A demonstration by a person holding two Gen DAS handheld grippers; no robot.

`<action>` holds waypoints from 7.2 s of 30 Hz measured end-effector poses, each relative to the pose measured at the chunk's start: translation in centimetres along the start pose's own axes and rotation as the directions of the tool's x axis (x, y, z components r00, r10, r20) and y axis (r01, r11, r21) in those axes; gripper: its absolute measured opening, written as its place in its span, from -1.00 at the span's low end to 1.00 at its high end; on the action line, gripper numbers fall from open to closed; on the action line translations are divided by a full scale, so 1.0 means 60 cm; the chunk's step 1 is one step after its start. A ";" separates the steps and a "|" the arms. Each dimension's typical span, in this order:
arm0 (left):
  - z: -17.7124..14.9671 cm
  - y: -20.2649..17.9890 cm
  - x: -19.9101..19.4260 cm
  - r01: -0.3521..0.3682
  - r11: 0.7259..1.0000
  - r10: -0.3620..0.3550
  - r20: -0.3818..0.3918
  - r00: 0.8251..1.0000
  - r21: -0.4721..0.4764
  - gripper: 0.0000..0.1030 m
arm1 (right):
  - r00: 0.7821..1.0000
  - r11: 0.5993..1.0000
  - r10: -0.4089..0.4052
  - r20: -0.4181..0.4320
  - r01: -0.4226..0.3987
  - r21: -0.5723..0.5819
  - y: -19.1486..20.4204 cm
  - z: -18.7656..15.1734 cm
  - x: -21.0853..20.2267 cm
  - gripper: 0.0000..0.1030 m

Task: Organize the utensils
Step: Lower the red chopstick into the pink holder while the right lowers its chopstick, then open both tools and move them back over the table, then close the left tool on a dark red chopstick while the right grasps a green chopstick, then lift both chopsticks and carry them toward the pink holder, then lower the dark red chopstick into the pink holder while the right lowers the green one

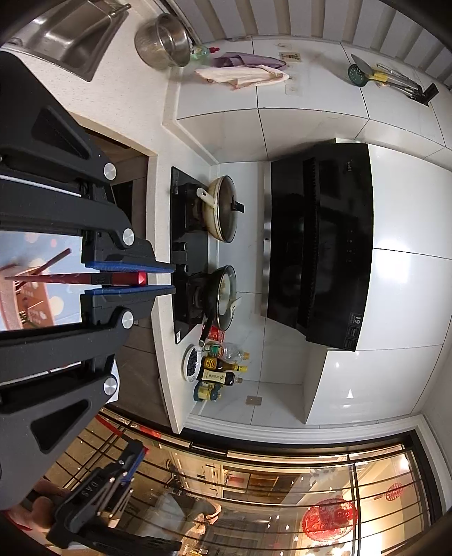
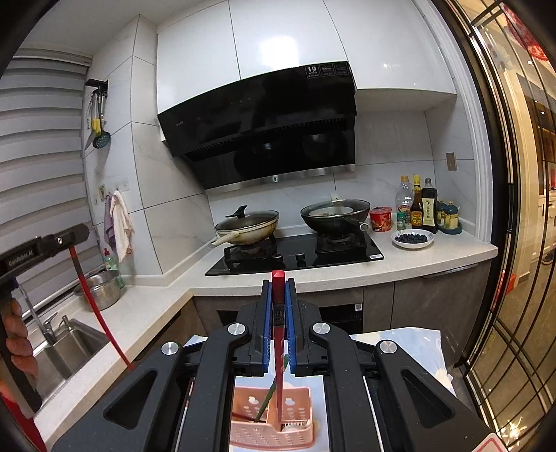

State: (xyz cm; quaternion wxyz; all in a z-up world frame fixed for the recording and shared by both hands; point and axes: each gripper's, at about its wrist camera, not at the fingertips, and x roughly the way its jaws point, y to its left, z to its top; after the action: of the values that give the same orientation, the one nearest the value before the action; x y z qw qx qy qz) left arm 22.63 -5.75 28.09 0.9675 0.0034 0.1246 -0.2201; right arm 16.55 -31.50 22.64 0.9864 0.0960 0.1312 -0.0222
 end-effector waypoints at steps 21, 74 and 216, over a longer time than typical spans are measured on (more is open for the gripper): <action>-0.089 -0.001 0.113 0.004 0.999 -0.012 -0.160 0.987 -0.048 -0.61 | 0.992 0.999 -0.047 -0.116 0.048 0.002 -0.010 -0.076 0.110 -0.44; -0.598 -0.072 -0.141 -0.047 0.998 0.007 -0.642 0.767 -0.045 0.14 | 0.832 0.999 -0.038 -0.553 0.019 -0.040 0.031 -0.554 -0.196 -0.35; -0.034 -0.065 0.078 0.072 0.997 -0.071 -0.110 0.991 0.009 -0.86 | 0.995 0.995 0.097 -0.025 -0.097 -0.005 0.032 -0.014 0.011 -0.87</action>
State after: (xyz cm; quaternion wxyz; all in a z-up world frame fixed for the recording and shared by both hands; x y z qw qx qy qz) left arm 24.53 -11.11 25.15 0.9507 0.0173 0.1761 -0.2549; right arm 17.12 -29.47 22.01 0.9850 0.0993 0.1385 0.0273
